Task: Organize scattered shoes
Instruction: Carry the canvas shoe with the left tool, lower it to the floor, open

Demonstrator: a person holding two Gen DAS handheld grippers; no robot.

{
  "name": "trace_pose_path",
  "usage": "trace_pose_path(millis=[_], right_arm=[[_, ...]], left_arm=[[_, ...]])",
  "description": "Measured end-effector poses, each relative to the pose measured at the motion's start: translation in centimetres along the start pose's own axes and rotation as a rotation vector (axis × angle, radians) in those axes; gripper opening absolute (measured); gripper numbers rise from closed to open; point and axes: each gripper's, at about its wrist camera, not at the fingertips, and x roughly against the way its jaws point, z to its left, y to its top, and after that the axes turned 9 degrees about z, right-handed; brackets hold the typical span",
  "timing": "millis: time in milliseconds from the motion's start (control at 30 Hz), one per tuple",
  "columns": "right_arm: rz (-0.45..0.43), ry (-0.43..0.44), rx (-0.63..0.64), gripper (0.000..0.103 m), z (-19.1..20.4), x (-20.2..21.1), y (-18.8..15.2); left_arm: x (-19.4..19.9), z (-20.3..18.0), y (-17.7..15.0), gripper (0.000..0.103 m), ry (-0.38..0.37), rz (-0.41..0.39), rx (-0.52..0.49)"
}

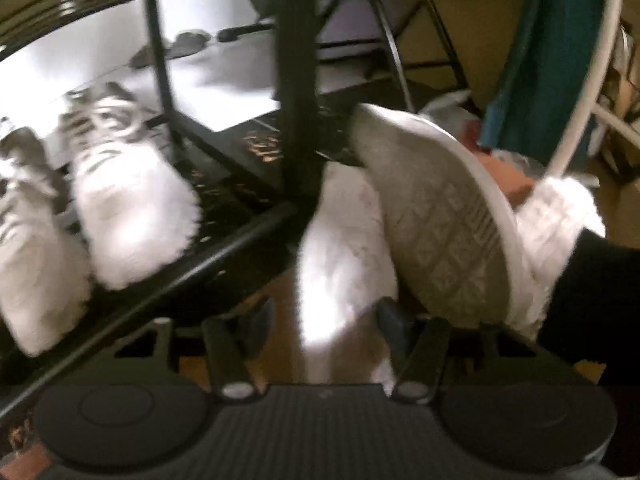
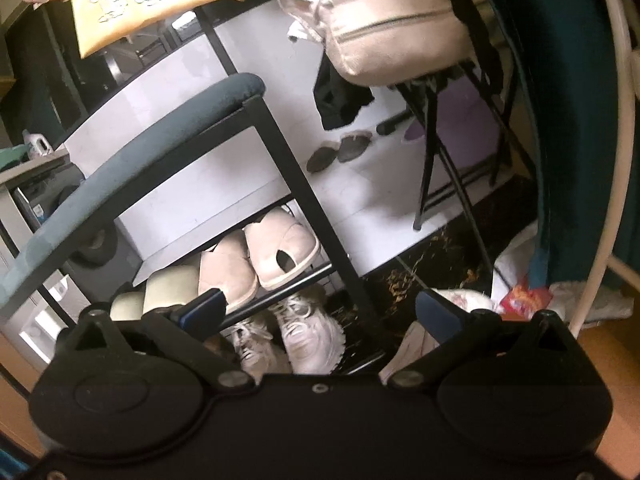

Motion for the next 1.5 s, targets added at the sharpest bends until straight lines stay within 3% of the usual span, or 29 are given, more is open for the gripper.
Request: trace_pose_path(millis=[100, 167, 300, 400, 500, 667, 933, 1133, 1200, 1333, 1500], right_arm=[[0.006, -0.001, -0.016, 0.103, -0.2, -0.2, 0.0], [0.011, -0.014, -0.017, 0.103, -0.3, -0.3, 0.0], [0.023, -0.042, -0.033, 0.103, -0.7, -0.4, 0.0], [0.013, -0.067, -0.035, 0.103, -1.0, -0.2, -0.1], [0.003, -0.092, -0.025, 0.103, -1.0, -0.1, -0.2], [0.009, -0.098, 0.012, 0.103, 0.4, -0.7, -0.7], [0.018, -0.106, 0.071, 0.103, 2.8, -1.5, -1.5], [0.035, -0.106, 0.117, 0.103, 4.4, -2.0, -2.2], [0.05, -0.096, 0.126, 0.103, 5.2, -2.3, -2.6], [0.131, -0.066, 0.138, 0.103, 6.9, -3.7, -3.5], [0.243, -0.04, 0.14, 0.103, 8.5, -5.5, -4.9]], left_arm=[[-0.6, -1.1, 0.2, 0.035, 0.032, 0.027, -0.039], [-0.6, -1.7, 0.1, 0.031, 0.066, 0.038, -0.077], [0.5, -0.7, -1.1, 0.026, 0.066, 0.019, -0.025], [2.1, 0.0, -2.9, 0.026, 0.08, 0.006, -0.015], [4.5, 0.7, -5.6, 0.025, 0.082, -0.018, 0.066], [8.8, 1.0, -11.1, 0.025, 0.177, -0.097, 0.198], [16.2, 2.5, -19.0, 0.025, 0.417, -0.19, 0.434], [20.1, 6.2, -23.7, 0.026, 0.614, -0.205, 0.62], [20.6, 7.1, -24.8, 0.028, 0.649, -0.197, 0.664], [20.4, 8.4, -26.7, 0.029, 0.64, -0.15, 0.756], [19.3, 8.1, -28.2, 0.03, 0.609, -0.087, 0.76]])
